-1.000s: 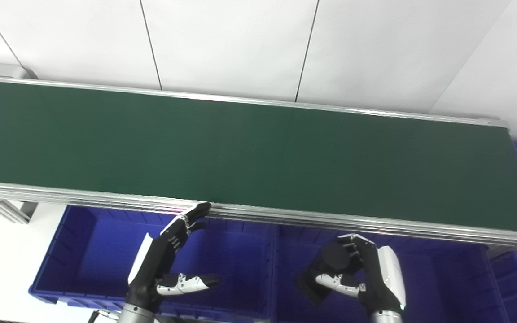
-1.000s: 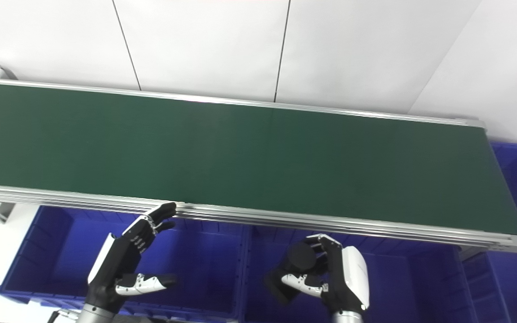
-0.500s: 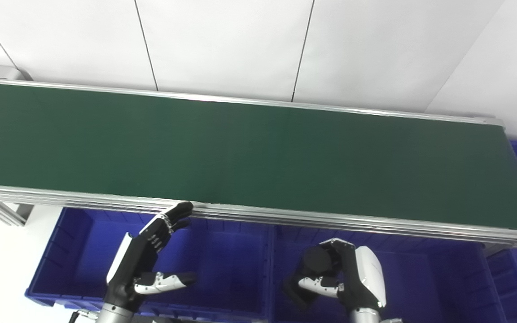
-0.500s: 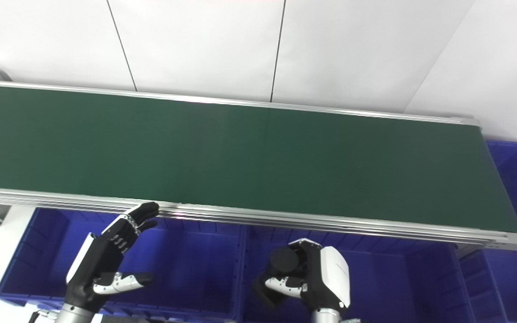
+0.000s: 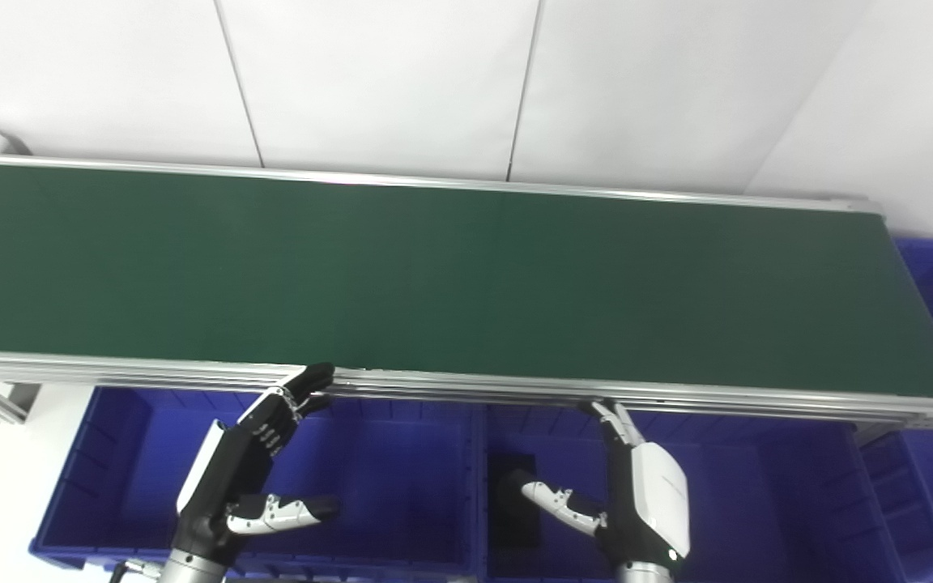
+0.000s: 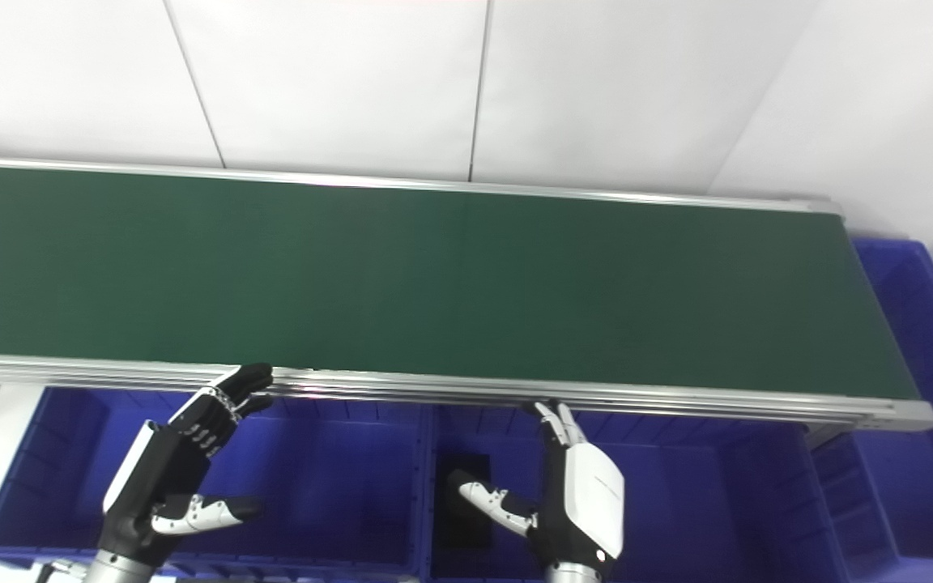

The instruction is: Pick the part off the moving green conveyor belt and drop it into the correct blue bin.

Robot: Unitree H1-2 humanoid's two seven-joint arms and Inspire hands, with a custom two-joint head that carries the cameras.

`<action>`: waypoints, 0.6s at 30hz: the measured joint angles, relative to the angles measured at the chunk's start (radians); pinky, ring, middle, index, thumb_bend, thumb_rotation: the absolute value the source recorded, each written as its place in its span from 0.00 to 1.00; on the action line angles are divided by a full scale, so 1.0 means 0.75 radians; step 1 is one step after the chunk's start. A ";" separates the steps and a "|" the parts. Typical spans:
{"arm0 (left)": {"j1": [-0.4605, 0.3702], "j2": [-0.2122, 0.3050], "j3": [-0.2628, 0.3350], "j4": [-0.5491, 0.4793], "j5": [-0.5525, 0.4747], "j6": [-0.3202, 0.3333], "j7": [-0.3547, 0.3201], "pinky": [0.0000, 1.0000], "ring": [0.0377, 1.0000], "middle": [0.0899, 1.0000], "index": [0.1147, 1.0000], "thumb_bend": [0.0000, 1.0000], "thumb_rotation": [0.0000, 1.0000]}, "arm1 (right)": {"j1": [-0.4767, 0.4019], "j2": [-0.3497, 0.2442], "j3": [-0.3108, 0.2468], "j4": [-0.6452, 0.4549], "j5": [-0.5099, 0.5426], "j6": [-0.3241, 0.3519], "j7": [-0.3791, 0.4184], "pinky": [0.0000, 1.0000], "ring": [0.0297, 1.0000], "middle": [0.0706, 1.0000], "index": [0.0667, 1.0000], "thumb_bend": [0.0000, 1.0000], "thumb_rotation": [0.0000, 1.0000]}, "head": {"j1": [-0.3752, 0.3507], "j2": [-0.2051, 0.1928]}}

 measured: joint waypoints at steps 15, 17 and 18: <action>0.002 -0.033 0.016 0.001 0.022 0.000 -0.027 0.83 0.88 0.87 0.81 0.87 0.32 | 0.099 -0.080 0.070 -0.058 0.503 -0.371 0.015 0.74 0.83 0.88 0.89 0.81 0.42 | 0.065 0.002; 0.002 -0.037 0.014 0.001 0.034 0.000 -0.026 0.83 0.89 0.88 0.81 0.88 0.33 | 0.103 -0.094 0.072 -0.058 0.562 -0.400 0.031 0.76 0.84 0.89 0.90 0.81 0.41 | 0.098 0.004; 0.003 -0.038 0.013 0.001 0.040 0.000 -0.025 0.83 0.89 0.88 0.81 0.88 0.34 | 0.103 -0.106 0.072 -0.058 0.604 -0.435 0.047 0.77 0.84 0.89 0.91 0.82 0.42 | 0.120 0.006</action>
